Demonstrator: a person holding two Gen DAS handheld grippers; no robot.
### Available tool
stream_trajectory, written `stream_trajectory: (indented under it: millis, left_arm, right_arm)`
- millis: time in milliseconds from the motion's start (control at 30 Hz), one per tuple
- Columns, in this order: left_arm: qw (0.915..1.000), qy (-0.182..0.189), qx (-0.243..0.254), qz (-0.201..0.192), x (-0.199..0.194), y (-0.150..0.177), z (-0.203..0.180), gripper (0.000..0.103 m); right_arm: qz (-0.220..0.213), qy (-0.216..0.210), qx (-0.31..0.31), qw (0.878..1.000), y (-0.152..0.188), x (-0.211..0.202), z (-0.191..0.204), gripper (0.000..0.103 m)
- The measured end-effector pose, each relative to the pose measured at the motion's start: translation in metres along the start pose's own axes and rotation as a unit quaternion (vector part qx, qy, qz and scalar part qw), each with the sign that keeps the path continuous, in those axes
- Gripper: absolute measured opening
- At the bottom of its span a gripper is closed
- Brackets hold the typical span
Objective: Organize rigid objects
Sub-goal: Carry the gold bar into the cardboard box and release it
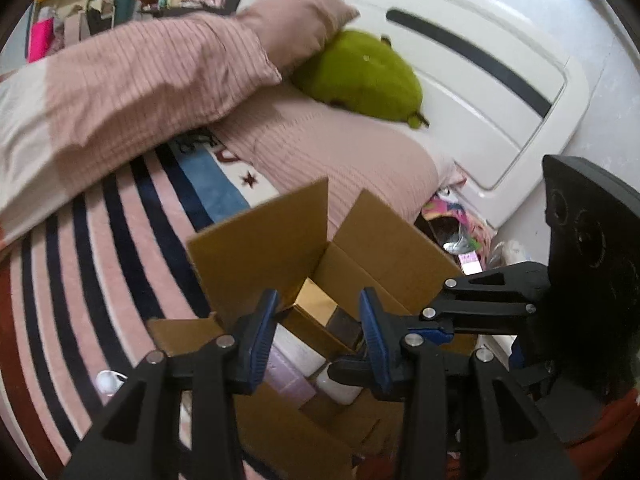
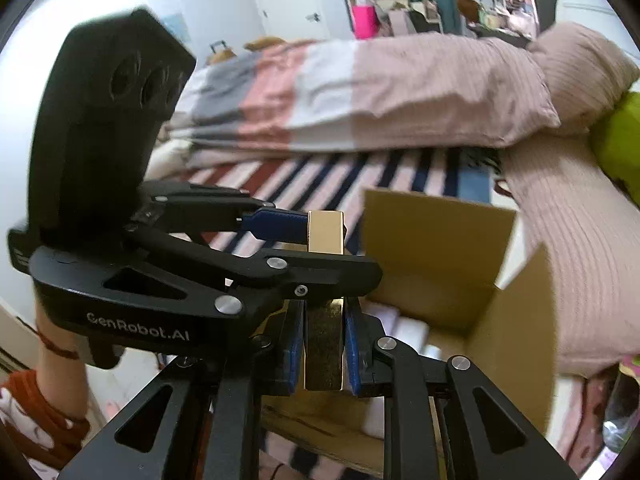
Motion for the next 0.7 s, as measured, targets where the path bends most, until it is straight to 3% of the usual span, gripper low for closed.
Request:
stream_trajectory:
  millis: [100,167,233,267,300,533,700]
  left_arm:
    - [0.9995,-0.023,0.004,0.022,0.015,0.001,-0.003,0.042]
    - [0.9988,-0.045,0.005,0.021,0.016,0.000,-0.003,0.062]
    - [0.9987,-0.049,0.009,0.014,0.011,0.000,-0.004,0.069]
    - [0.9985,-0.052,0.012,0.011,0.006,0.001,-0.005,0.070]
    - [0.9983,-0.056,0.014,0.009,0.002,0.001,-0.003,0.070]
    - [0.9961,-0.086,0.002,-0.021,-0.042,0.009,0.017,0.073]
    - [0.9915,-0.117,-0.019,-0.053,-0.088,0.025,0.045,0.073]
  right_arm:
    - [0.018,0.015,0.014,1.000,0.007,0.009,-0.014,0.013]
    - [0.023,0.035,0.030,0.999,0.010,0.014,-0.022,0.014]
    - [0.029,0.059,0.028,0.997,0.015,0.015,-0.027,0.023]
    - [0.030,0.064,0.023,0.997,0.016,0.016,-0.027,0.032]
    - [0.027,0.064,0.020,0.997,0.017,0.014,-0.027,0.034]
    - [0.017,0.057,0.010,0.998,0.011,0.005,-0.012,0.035]
    - [-0.010,0.026,-0.018,0.999,-0.002,-0.003,0.029,0.035]
Point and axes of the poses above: each gripper's, at about its wrist camera, not at the fingertips, and x roughly the way its jaws point, z to its left, y to its underside, the point moved 7 cm from there along x, roughly the way its jaws point, and after that the axes turned 2 degrees about x, right-handed, at the moved point
